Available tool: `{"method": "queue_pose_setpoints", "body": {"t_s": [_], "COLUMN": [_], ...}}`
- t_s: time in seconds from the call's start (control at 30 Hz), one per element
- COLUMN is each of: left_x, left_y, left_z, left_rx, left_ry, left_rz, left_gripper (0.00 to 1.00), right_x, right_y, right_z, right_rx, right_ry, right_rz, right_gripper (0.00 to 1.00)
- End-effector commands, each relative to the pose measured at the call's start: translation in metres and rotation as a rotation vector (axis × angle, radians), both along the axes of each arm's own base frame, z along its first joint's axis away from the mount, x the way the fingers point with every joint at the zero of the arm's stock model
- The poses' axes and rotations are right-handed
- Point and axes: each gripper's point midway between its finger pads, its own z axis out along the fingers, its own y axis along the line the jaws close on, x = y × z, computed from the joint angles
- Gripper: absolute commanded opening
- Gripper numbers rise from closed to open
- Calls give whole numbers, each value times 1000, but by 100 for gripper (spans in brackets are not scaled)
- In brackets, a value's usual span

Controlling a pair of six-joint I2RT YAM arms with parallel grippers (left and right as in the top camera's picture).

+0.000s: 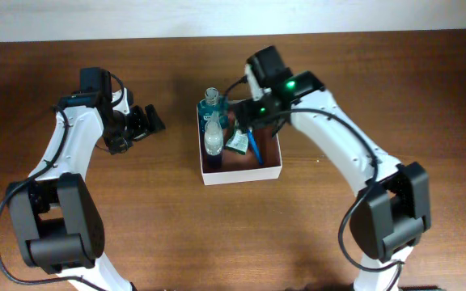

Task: Pack container
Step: 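Carry the razor left into the box and release it, then return the right gripper to the toothbrush and grasp it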

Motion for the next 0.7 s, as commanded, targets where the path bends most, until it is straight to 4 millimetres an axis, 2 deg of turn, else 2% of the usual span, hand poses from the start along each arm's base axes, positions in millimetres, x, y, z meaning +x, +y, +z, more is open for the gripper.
{"method": "queue_pose_setpoints", "body": {"t_s": [0.0, 0.03, 0.07, 0.17, 0.2, 0.27, 0.33, 0.5, 0.53, 0.67], "left_x": [-2, -2, -2, -2, -2, -2, -2, -2, -2, -2], "left_y": [1, 1, 1, 1, 1, 1, 1, 1, 1, 1], "left_z": [-9, -9, -8, -8, -8, -8, -8, -8, -8, -8], "left_rx": [4, 3, 3, 3, 4, 3, 4, 3, 3, 4], "left_ry": [19, 19, 18, 18, 18, 18, 18, 18, 18, 18], "left_rz": [-8, -8, -8, -8, -8, -8, -8, -8, -8, -8], "left_gripper": [99, 99, 99, 99, 99, 99, 99, 99, 99, 99], "right_x": [8, 7, 4, -4, -6, -13, -19, -32, -34, -41], "right_y": [-55, -70, -98, -144, -155, -187, -211, -237, -241, -242], "right_z": [38, 39, 37, 29, 26, 15, 2, -36, -54, -87], "right_rx": [-7, -12, -26, -57, -64, -81, -89, -93, -93, -105], "right_ry": [-60, -46, -11, 56, 69, 105, 133, 168, 164, 147], "right_rz": [-108, -139, -196, -260, -271, -309, -345, -391, -398, -359], "right_gripper": [99, 99, 99, 99, 99, 99, 99, 99, 98, 99]}}
